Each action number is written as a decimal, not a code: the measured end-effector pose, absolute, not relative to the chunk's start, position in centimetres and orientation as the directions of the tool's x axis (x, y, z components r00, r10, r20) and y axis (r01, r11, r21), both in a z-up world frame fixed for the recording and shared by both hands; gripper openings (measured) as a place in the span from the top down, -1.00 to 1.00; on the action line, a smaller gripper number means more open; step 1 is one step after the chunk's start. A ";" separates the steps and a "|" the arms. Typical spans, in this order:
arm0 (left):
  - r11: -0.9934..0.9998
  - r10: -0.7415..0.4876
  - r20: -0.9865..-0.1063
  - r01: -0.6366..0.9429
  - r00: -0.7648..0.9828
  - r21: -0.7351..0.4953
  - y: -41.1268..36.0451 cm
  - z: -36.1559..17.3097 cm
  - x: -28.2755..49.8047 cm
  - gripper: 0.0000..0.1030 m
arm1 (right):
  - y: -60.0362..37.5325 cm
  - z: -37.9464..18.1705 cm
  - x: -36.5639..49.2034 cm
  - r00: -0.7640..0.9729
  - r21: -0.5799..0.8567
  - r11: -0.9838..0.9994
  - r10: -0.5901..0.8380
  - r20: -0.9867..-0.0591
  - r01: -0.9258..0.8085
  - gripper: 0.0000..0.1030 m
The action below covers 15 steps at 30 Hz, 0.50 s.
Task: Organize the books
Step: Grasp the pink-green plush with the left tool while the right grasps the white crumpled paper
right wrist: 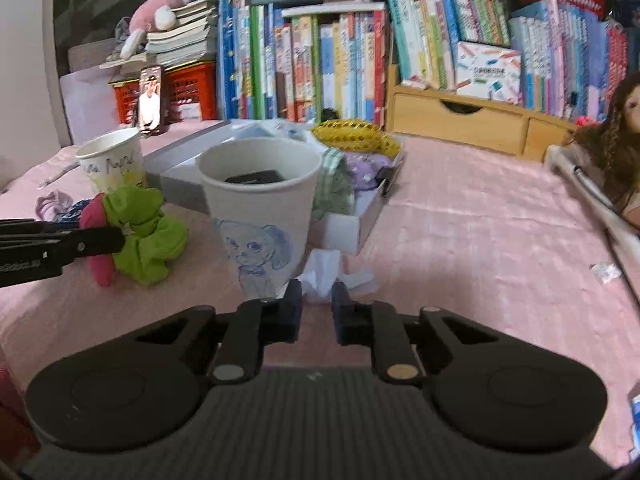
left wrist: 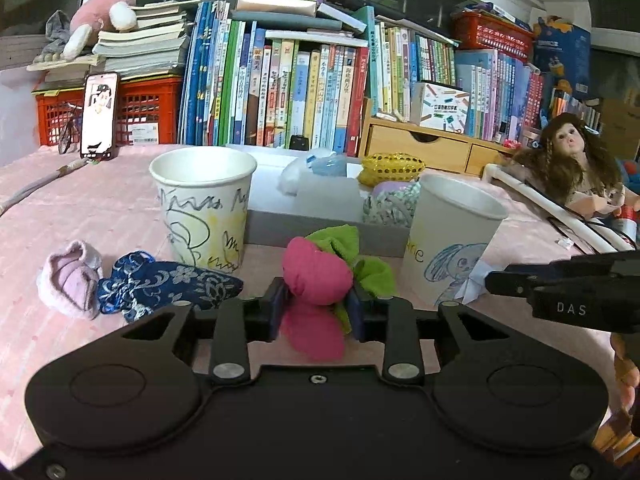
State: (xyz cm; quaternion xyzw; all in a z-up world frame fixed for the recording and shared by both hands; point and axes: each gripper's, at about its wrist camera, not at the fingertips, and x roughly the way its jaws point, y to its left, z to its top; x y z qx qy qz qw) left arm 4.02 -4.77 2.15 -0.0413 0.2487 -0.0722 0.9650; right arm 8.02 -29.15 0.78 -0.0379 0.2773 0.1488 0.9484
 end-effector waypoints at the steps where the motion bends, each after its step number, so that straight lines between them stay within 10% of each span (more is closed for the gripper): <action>1: 0.987 -0.156 -0.469 0.117 0.869 -0.111 -4.8 2.2 4.1 0.32 | -29.0 0.8 8.0 0.808 -0.001 0.953 0.255 -0.531 -0.302 -0.16; 15: 0.984 -0.178 -0.498 0.156 0.849 -0.086 -5.9 1.0 6.8 -0.13 | -27.1 -0.1 11.2 0.724 -0.168 0.853 0.296 -0.623 -0.494 -0.59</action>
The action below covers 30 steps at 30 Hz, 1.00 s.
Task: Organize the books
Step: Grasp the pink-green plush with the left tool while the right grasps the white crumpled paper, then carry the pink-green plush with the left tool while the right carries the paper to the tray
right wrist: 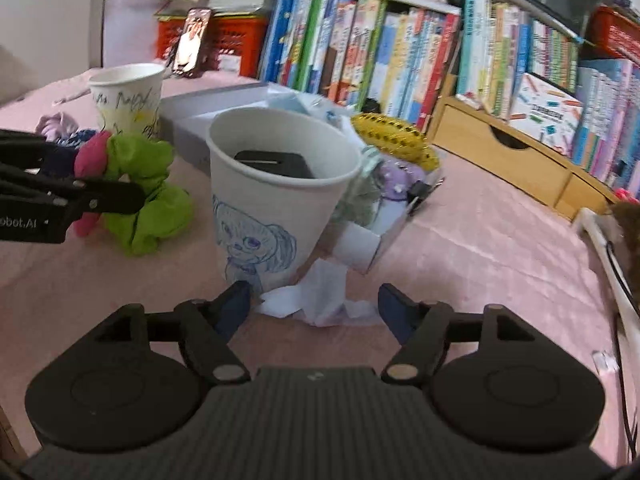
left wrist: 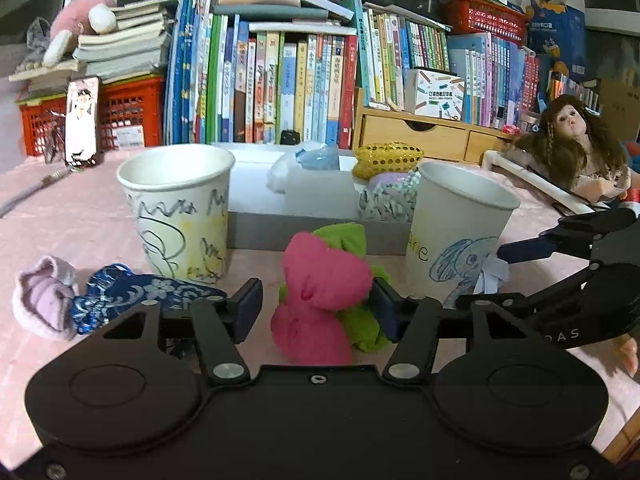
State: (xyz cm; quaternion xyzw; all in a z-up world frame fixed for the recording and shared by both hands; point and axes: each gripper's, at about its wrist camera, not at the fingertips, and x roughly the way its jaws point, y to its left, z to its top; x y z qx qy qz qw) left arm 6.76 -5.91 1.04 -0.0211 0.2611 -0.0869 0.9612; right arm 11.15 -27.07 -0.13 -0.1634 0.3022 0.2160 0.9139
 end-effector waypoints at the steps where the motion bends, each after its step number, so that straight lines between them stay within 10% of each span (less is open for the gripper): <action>1: 0.982 -0.186 -0.504 0.159 0.844 -0.098 -5.9 1.0 7.0 -0.16 | -27.2 -0.1 11.2 0.719 -0.159 0.853 0.302 -0.627 -0.497 -0.60; 10: 0.967 -0.253 -0.538 0.198 0.804 -0.159 -6.3 0.5 8.1 -0.36 | -28.1 -0.4 11.0 0.708 -0.076 0.874 0.335 -0.622 -0.480 -0.48; 20: 0.970 -0.240 -0.540 0.183 0.807 -0.159 -6.2 0.9 8.2 0.22 | -28.9 0.0 10.1 0.754 -0.079 0.907 0.291 -0.589 -0.413 0.42; 30: 0.974 -0.224 -0.509 0.184 0.831 -0.129 -6.4 2.6 7.2 0.28 | -29.9 1.5 9.2 0.794 -0.074 0.931 0.262 -0.549 -0.358 0.54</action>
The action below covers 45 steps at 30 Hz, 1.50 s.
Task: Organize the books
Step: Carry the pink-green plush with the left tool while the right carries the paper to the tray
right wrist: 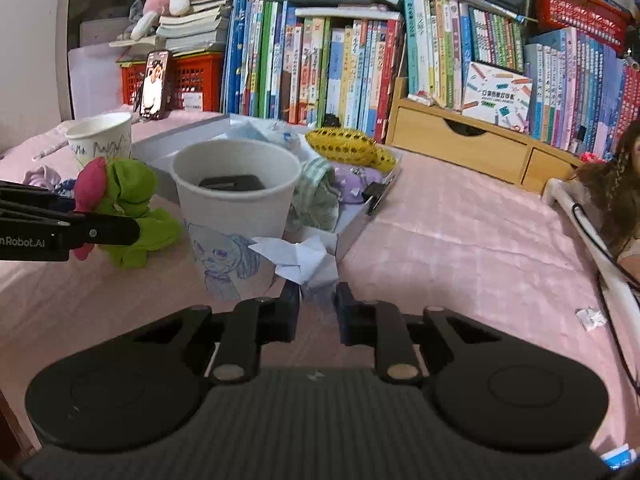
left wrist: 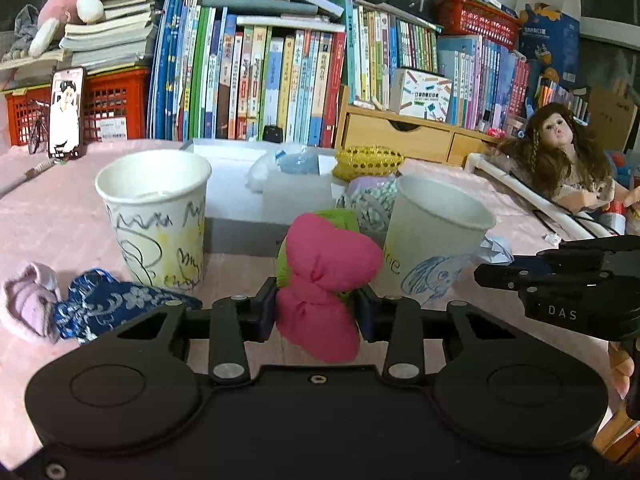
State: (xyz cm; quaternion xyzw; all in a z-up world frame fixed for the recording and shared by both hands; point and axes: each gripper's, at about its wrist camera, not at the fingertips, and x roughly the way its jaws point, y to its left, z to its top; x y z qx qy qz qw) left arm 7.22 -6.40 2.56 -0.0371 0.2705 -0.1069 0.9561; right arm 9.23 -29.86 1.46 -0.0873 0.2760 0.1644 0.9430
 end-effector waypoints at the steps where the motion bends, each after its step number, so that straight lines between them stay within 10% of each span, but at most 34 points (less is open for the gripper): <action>1: 0.975 -0.222 -0.505 0.184 0.834 -0.125 -6.4 2.8 7.1 0.28 | -29.9 1.7 9.2 0.798 -0.077 0.933 0.257 -0.545 -0.352 0.54; 45: 0.985 -0.166 -0.458 0.169 0.873 -0.035 -3.8 12.5 11.7 0.29 | -25.6 10.7 11.9 0.849 -0.031 0.959 0.234 -0.473 -0.282 0.53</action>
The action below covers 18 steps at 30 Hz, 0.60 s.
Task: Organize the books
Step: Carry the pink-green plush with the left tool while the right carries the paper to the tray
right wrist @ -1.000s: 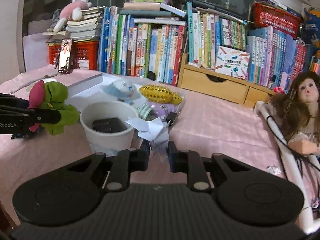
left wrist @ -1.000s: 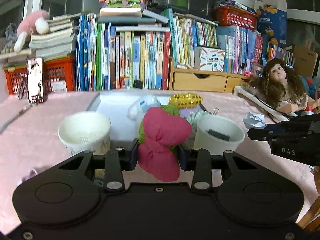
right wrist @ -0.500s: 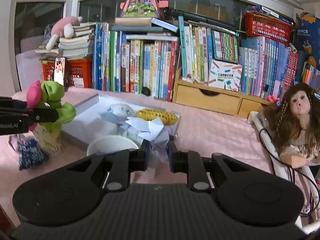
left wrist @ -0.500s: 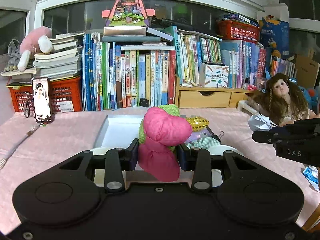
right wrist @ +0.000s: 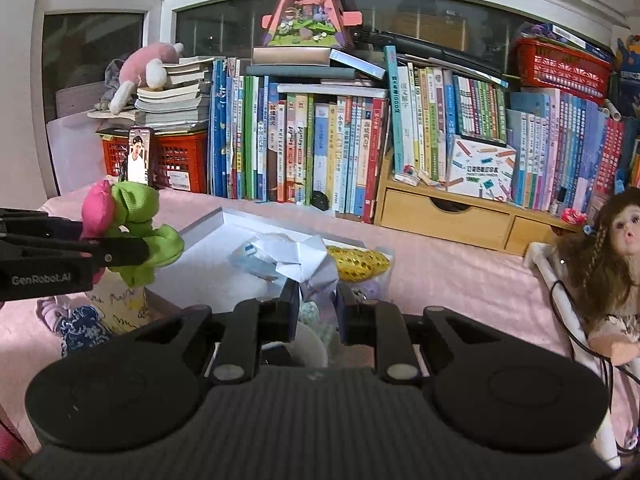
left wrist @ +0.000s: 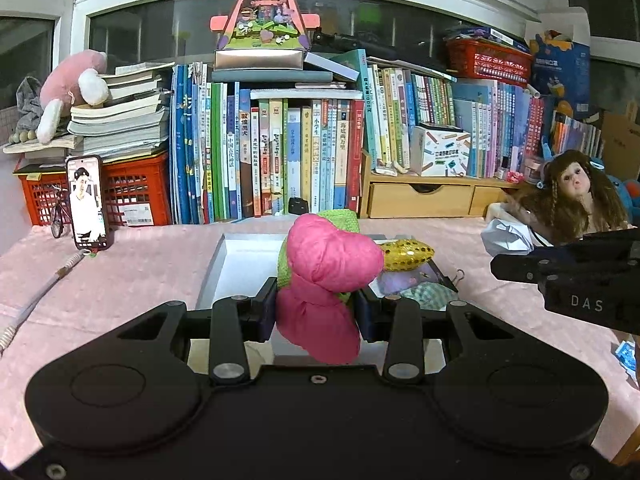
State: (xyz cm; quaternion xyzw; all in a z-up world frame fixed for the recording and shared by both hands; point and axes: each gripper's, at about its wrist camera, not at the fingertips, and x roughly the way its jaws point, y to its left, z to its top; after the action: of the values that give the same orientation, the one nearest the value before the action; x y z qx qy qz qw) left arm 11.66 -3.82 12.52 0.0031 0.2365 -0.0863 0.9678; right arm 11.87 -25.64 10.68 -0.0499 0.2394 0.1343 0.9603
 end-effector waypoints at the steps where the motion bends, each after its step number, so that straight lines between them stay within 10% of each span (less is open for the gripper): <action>1: 0.985 -0.164 -0.460 0.167 0.873 -0.033 -3.8 12.6 11.9 0.29 | -25.5 10.8 12.1 0.849 -0.028 0.958 0.238 -0.472 -0.284 0.53; 18: 0.986 -0.164 -0.569 0.151 0.806 -0.071 -1.8 13.9 19.3 0.29 | -23.2 11.7 17.4 0.803 0.076 0.950 0.296 -0.518 -0.302 0.53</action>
State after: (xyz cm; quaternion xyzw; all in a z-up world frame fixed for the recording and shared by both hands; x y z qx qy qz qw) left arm 19.30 -1.78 13.93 -0.0109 0.3001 -0.0830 0.9502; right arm 17.43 -23.24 11.75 -0.0051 0.2719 0.1574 0.9494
